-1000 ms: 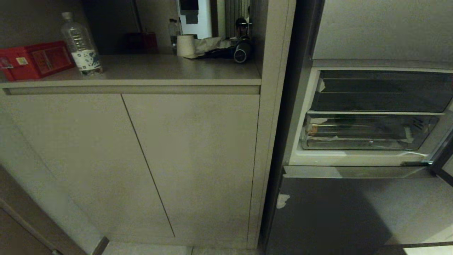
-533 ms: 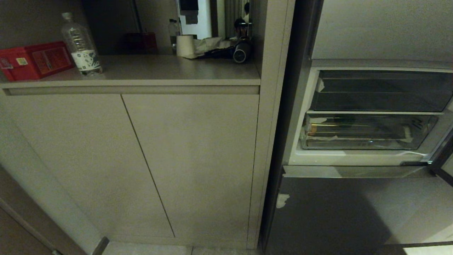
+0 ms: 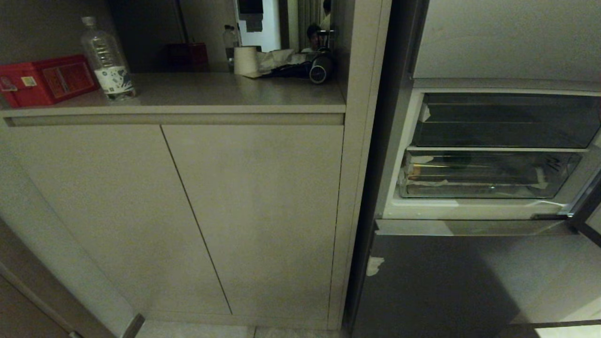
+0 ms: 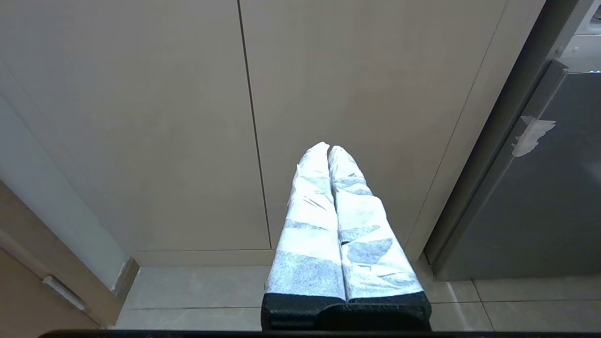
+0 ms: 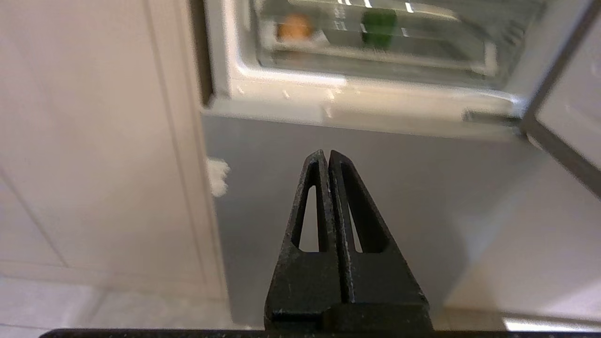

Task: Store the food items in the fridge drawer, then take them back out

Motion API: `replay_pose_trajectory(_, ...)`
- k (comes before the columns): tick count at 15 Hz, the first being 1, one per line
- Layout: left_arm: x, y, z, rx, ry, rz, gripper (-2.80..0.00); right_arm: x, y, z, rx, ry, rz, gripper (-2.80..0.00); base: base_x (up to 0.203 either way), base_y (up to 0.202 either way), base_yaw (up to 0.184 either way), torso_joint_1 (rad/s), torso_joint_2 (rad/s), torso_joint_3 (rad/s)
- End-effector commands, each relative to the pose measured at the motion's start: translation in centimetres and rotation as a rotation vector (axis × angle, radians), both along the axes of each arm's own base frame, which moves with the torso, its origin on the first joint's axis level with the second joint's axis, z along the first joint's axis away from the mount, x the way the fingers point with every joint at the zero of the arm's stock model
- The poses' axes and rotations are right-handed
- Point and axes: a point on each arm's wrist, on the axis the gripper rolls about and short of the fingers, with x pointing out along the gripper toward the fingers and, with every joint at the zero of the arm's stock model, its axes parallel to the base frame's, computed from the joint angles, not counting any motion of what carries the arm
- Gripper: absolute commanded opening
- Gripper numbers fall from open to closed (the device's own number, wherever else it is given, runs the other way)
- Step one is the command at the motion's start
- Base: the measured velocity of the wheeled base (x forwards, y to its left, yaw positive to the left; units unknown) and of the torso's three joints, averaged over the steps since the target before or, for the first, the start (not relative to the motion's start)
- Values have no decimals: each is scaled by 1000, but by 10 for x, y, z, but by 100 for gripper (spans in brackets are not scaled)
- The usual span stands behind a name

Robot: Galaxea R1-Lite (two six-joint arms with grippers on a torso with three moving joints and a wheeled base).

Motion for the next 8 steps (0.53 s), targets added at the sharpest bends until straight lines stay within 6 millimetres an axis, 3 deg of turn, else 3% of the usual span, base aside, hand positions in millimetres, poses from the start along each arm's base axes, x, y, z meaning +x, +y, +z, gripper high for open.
replay_pose_trajectory(1, 0, 0, 0, 0, 1, 0, -280, 9, 1, 23, 6, 75, 48, 0, 0, 0, 0, 0, 0, 0)
replay_pose_trajectory(4, 0, 0, 0, 0, 1, 0, -280, 44, 3, 62, 32, 232, 140, 0, 0, 0, 0, 0, 0, 0)
replay_pose_trajectory(7, 0, 0, 0, 0, 1, 0, -280, 111, 5, 98, 67, 384, 239, 0, 0, 0, 0, 0, 0, 0)
replay_pose_trajectory(8, 0, 0, 0, 0, 1, 0, -280, 141, 5, 105, 77, 422, 260, 0, 0, 0, 0, 0, 0, 0)
